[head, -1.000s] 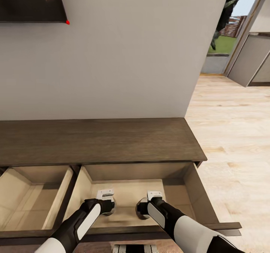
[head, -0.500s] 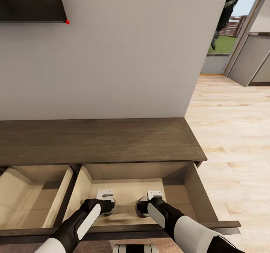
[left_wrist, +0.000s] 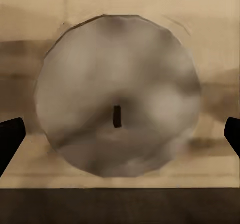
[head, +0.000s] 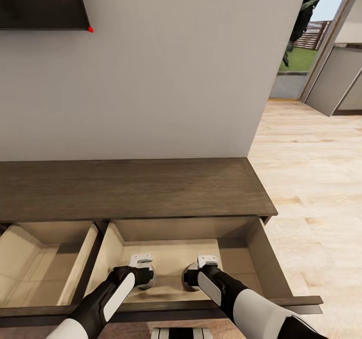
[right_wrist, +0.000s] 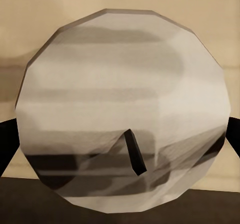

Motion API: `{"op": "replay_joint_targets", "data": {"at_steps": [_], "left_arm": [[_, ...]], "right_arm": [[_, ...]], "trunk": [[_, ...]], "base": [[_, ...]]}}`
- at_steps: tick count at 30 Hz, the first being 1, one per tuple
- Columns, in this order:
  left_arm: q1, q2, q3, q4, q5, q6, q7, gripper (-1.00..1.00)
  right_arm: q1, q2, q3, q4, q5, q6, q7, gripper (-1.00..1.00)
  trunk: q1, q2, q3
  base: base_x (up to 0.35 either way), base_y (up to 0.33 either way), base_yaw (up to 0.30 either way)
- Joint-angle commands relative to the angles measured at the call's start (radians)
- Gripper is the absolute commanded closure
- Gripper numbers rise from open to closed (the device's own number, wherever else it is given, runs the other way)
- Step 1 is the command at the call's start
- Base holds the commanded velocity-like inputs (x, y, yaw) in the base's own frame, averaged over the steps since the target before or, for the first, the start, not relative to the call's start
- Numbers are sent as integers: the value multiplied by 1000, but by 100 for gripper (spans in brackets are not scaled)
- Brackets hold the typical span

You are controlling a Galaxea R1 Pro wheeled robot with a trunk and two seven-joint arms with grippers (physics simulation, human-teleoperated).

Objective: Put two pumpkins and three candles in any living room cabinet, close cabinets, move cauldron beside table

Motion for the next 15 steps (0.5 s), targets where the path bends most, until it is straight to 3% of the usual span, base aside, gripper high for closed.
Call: {"op": "replay_joint_targets", "data": {"at_steps": [1, 15], "left_arm": [[-1, 1, -5, -2, 11, 1, 9, -100], [-1, 2, -4, -3, 11, 1, 7, -100]], "right_arm": [[-1, 0, 5, -1, -5, 3, -7, -100], [-1, 0, 5, -2, -4, -1, -7, -100]], "trunk": [[0, 0, -1], [0, 0, -1]], "base": [[0, 0, 0], [0, 0, 0]]}}
